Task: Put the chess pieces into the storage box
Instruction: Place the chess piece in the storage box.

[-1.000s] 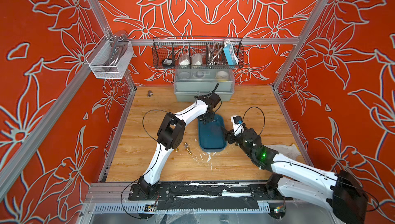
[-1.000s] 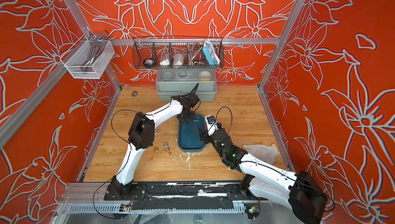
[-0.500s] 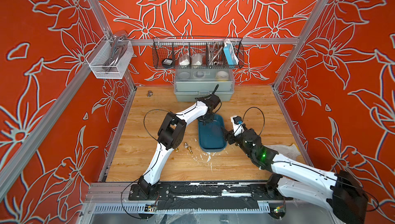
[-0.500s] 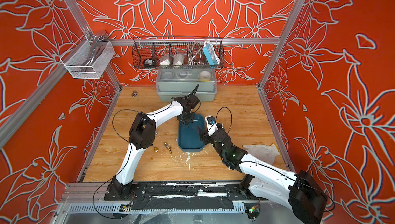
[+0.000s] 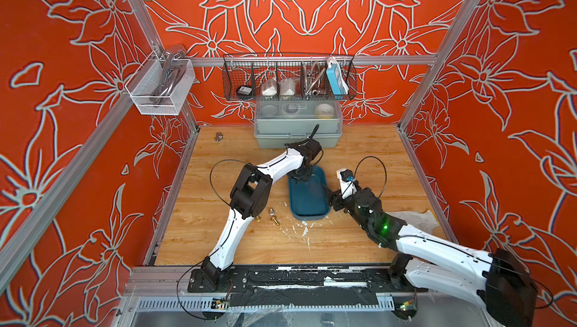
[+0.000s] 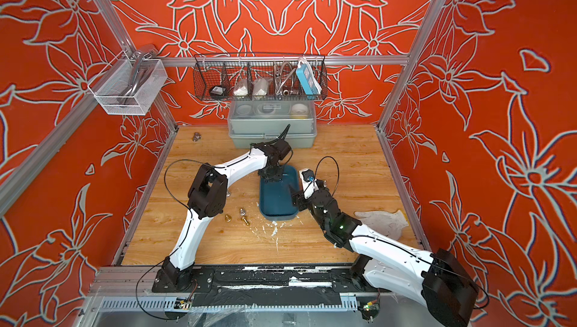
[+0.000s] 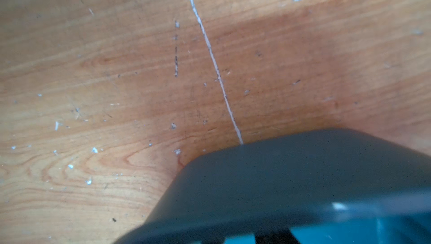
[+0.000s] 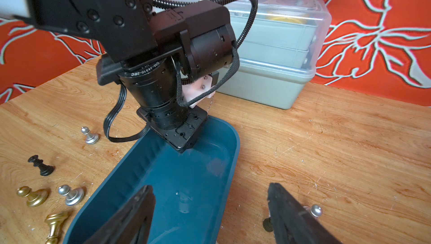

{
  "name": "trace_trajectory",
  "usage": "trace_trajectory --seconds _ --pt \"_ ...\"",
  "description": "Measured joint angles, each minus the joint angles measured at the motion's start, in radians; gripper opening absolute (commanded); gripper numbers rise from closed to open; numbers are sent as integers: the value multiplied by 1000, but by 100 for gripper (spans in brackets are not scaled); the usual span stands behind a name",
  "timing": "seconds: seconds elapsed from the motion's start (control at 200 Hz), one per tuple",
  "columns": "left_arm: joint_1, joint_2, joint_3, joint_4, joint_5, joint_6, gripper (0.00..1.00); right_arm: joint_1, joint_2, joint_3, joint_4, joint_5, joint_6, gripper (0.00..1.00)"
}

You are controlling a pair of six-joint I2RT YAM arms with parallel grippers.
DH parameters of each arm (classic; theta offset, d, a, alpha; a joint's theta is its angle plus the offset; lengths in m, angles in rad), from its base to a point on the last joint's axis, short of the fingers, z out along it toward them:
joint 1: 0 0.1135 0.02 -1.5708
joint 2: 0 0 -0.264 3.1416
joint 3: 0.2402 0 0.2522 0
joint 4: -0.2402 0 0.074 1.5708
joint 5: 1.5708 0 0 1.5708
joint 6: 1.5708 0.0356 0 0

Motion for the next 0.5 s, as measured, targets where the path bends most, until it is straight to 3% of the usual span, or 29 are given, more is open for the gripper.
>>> trace_trajectory --seconds 0.325,0.4,0.5 --pt "-1 -130 -1 0 12 2 50 -27 2 15 -64 3 27 83" --pt "-2 -203 -44 34 27 1 50 -89 22 88 -174 -34 69 83" --pt "-4 -390 -222 120 55 -1 50 -166 115 297 -376 -79 129 83"
